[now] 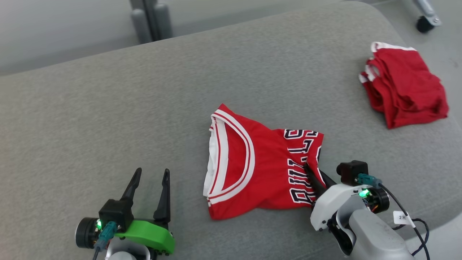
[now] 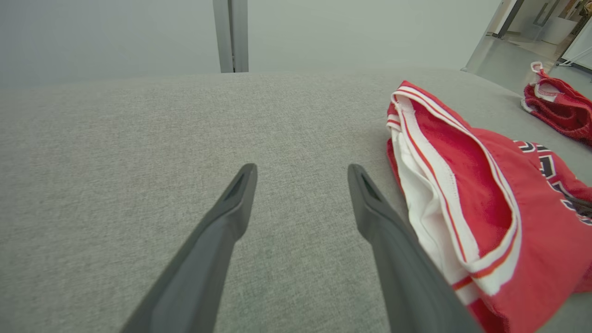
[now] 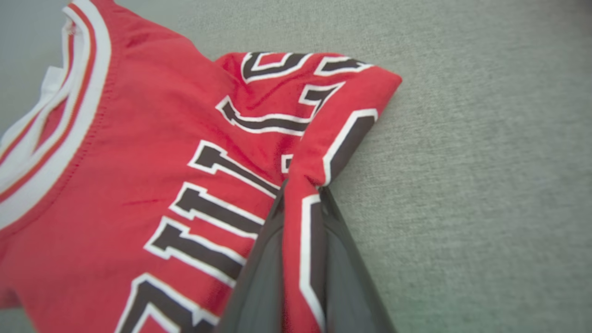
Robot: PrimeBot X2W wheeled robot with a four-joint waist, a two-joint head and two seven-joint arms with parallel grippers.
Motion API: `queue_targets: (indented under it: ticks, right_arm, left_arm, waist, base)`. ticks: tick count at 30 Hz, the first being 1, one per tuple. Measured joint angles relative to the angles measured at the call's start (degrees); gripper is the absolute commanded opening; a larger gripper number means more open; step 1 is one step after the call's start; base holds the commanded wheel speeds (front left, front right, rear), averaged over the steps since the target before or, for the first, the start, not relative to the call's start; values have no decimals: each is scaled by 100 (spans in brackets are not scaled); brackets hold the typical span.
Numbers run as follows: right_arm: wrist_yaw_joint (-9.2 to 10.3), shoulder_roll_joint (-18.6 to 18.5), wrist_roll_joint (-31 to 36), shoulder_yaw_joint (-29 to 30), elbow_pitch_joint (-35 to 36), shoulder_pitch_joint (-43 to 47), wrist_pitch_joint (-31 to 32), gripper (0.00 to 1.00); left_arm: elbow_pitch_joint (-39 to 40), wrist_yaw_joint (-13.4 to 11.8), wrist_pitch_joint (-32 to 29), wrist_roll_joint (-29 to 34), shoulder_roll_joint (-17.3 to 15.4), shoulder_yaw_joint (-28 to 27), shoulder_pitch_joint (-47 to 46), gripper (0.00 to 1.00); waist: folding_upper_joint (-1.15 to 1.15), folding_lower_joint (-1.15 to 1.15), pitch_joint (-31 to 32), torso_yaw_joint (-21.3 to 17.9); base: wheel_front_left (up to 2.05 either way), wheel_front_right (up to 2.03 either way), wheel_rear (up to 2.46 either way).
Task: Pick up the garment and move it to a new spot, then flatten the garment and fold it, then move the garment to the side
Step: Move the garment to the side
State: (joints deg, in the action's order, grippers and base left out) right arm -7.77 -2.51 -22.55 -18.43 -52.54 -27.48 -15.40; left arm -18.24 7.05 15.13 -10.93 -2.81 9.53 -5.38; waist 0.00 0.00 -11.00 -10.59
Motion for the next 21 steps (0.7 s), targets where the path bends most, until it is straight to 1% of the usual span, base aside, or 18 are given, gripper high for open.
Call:
queue_targets:
  ticks: [6, 12, 15, 17, 21]
  right_arm:
    - [16, -19, 7, 93, 147, 224, 23, 0]
    - [23, -37, 158, 416, 334, 344, 26, 0]
    - [23, -36, 214, 460, 505, 340, 26, 0]
    - [23, -40, 316, 385, 572, 287, 26, 0]
    - [24, -45, 301, 36, 706, -301, 27, 0]
  left_arm:
    - [8, 5, -1, 1, 0, 163, -25, 100]
    - [-51, 23, 0, -9, 5, 427, -205, 100]
    - [-92, 25, 0, -3, 7, 476, -279, 100]
    - [-101, 25, 0, 8, 8, 479, -294, 100]
    - [-54, 26, 0, 103, 9, 327, -297, 100]
  waist:
    - [0, 0, 63, -907]
    - [0, 0, 66, -1615]
    - [0, 0, 33, -1847]
    - [0, 0, -3, -1947]
    - [0, 0, -158, -2029]
  base:
    - [0, 0, 0]
    - [0, 0, 0]
    - [0, 0, 0]
    - [0, 0, 0]
    - [0, 0, 0]
